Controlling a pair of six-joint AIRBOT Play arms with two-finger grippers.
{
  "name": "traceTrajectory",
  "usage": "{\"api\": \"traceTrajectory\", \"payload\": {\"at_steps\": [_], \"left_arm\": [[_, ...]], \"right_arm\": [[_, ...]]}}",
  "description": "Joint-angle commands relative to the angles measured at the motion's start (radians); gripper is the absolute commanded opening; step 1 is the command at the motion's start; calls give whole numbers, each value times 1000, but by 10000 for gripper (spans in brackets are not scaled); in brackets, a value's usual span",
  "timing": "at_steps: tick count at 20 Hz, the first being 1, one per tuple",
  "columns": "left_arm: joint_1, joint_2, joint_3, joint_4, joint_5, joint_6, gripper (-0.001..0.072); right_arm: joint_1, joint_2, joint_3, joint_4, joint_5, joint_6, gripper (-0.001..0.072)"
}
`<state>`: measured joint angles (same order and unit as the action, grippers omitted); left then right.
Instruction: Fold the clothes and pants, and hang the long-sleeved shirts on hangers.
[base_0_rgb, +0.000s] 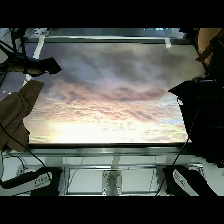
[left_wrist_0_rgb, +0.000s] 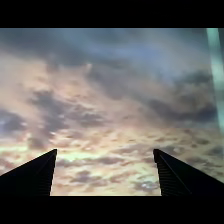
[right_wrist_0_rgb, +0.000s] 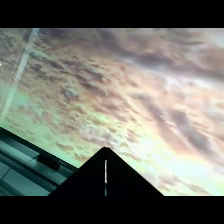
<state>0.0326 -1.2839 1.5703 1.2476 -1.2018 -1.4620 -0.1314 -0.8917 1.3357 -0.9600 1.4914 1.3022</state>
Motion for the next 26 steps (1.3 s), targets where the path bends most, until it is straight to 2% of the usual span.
{"api": "traceTrajectory", "payload": {"at_steps": [1, 17, 20, 24, 26], "left_arm": [[-1, 0, 0, 0, 0, 1, 712], [-1, -5, 0, 0, 21, 1, 713], [9, -29, 0, 16, 38, 49, 713], [18, -66, 0, 158, 16, 88, 713], [18, -98, 0, 372, -2, 91, 713]], "right_arm": [[1, 0, 0, -2, 0, 18, 14], [1, 0, 0, -6, -34, 43, 14], [1, -1, 0, -8, -66, 43, 14], [1, -5, -2, -13, -131, 42, 14], [1, -15, -2, -13, -139, 42, 14]]}}
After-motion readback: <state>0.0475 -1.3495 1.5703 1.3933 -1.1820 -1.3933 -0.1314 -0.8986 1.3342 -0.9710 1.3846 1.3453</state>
